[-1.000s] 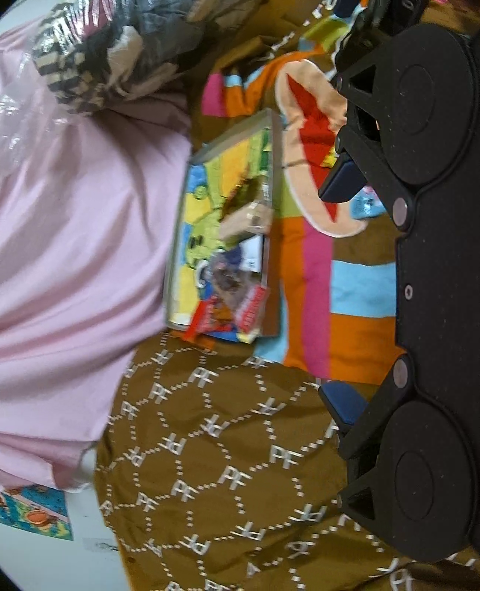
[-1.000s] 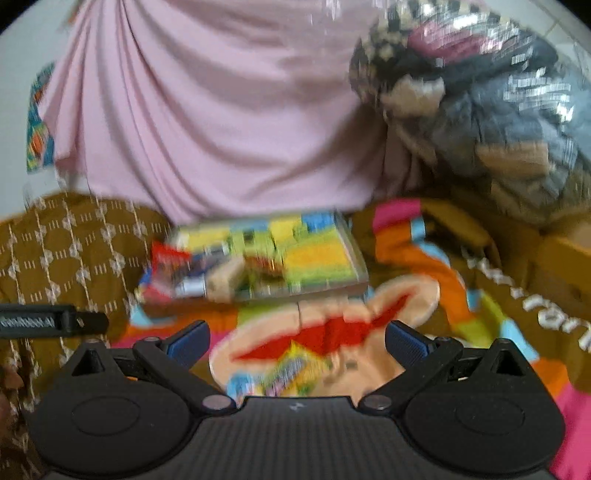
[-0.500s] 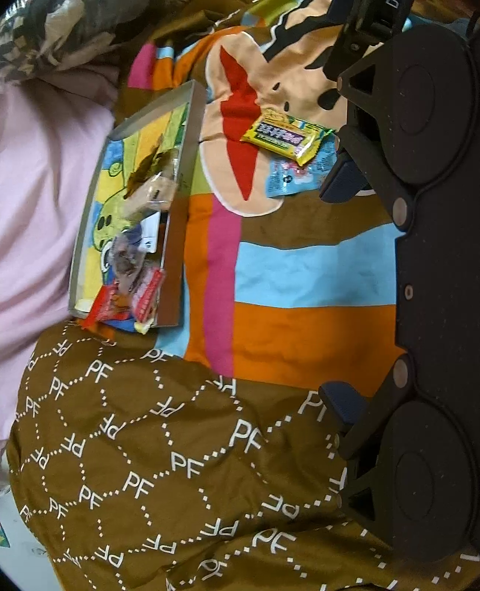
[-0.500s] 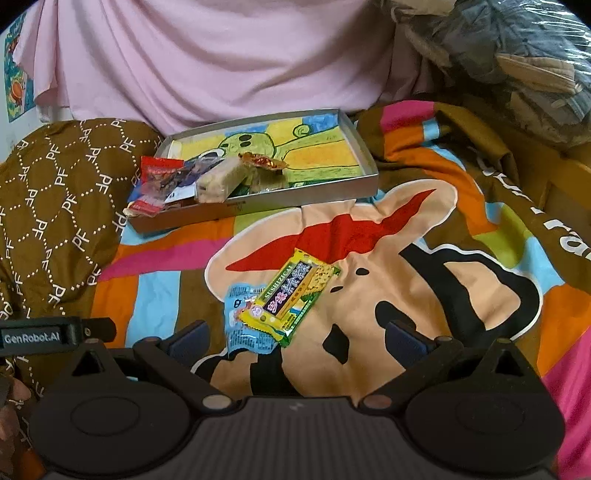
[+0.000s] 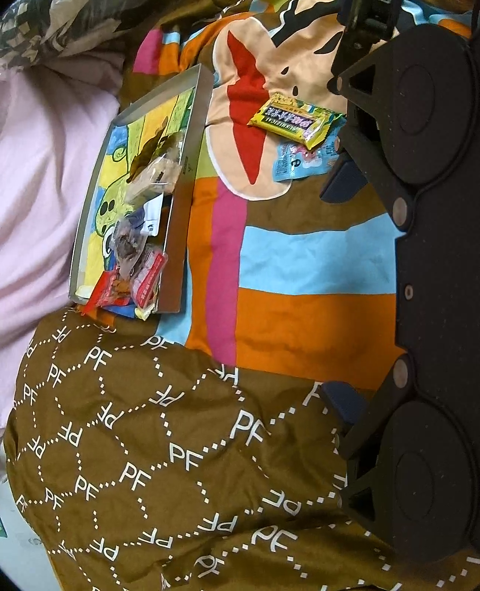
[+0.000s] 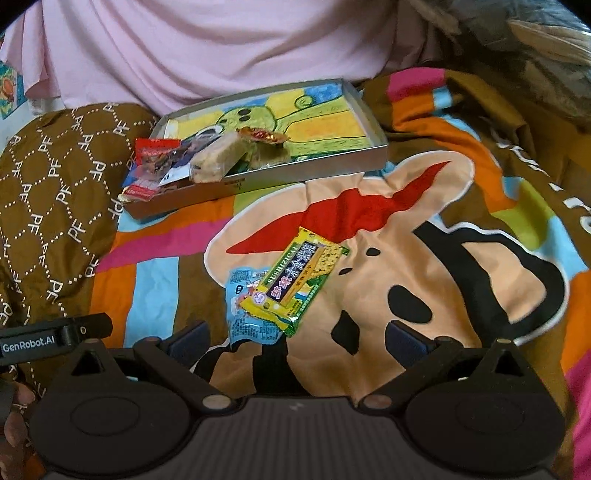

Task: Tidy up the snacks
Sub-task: 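Move both tools toward the blue pouch and yellow biscuit pack, then grasp the yellow biscuit pack with right tool while left tool grasps the blue pouch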

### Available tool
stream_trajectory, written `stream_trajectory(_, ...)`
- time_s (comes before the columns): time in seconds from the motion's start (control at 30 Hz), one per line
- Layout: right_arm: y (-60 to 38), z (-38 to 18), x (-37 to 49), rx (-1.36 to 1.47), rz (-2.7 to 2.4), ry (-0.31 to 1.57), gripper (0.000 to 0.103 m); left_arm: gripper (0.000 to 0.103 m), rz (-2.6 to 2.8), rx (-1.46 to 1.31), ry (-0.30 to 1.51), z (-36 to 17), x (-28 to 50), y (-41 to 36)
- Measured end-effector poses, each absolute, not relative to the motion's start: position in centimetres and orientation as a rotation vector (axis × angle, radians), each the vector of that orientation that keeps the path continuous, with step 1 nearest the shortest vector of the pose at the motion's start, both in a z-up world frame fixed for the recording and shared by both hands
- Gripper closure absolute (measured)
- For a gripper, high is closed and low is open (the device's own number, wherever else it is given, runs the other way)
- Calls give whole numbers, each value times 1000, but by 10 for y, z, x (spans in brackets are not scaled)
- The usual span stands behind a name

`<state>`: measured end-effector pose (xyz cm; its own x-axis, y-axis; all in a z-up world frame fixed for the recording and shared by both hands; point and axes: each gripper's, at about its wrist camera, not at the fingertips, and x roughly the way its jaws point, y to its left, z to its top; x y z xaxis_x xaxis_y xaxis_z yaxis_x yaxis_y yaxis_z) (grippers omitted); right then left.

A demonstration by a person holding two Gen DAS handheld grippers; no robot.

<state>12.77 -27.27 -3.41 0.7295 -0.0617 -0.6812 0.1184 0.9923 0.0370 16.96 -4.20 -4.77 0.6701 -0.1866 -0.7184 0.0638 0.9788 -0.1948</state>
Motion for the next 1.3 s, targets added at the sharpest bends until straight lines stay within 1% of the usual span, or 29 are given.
stream_trajectory(0.27, -288, -41, 170, 67, -43, 810, 0, 1, -155, -183, 846, -60, 178, -48)
stream_trajectory(0.6, -318, -62, 225, 287, -24, 841, 1, 1, -237, -159, 826, -72, 182, -69)
stream_trajectory(0.63, -319, -65, 229, 297, -35, 849, 2, 1, -244, -158, 826, -73, 182, -71)
stream_trajectory(0.67, -319, -69, 233, 302, -49, 858, 7, 1, -249, -156, 827, -74, 182, -73)
stream_trajectory(0.73, -316, -75, 240, 280, -104, 886, 14, 1, -257, -149, 832, -77, 183, -76)
stream_trajectory(0.83, -308, -78, 243, 253, -110, 901, 15, 1, -266, -137, 834, -80, 184, -79)
stream_trajectory(0.9, -303, -80, 243, 233, -108, 909, 23, 1, -273, -133, 835, -82, 185, -82)
stream_trajectory(0.97, -298, -82, 243, 194, -113, 923, 37, 1, -280, -131, 836, -83, 185, -83)
stream_trajectory(1.1, -295, -77, 239, 172, -69, 950, 43, 1, -308, -124, 837, -85, 184, -85)
stream_trajectory(1.13, -294, -74, 237, 147, -44, 960, 44, 1, -318, -125, 834, -84, 184, -85)
stream_trajectory(1.17, -293, -72, 235, 115, -28, 966, 48, 1, -328, -129, 829, -84, 183, -85)
stream_trajectory(1.23, -293, -67, 230, 49, 0, 976, 50, 1, -348, -132, 817, -83, 183, -86)
stream_trajectory(1.3, -296, -61, 228, -8, 21, 978, 55, 1, -371, -128, 805, -83, 183, -88)
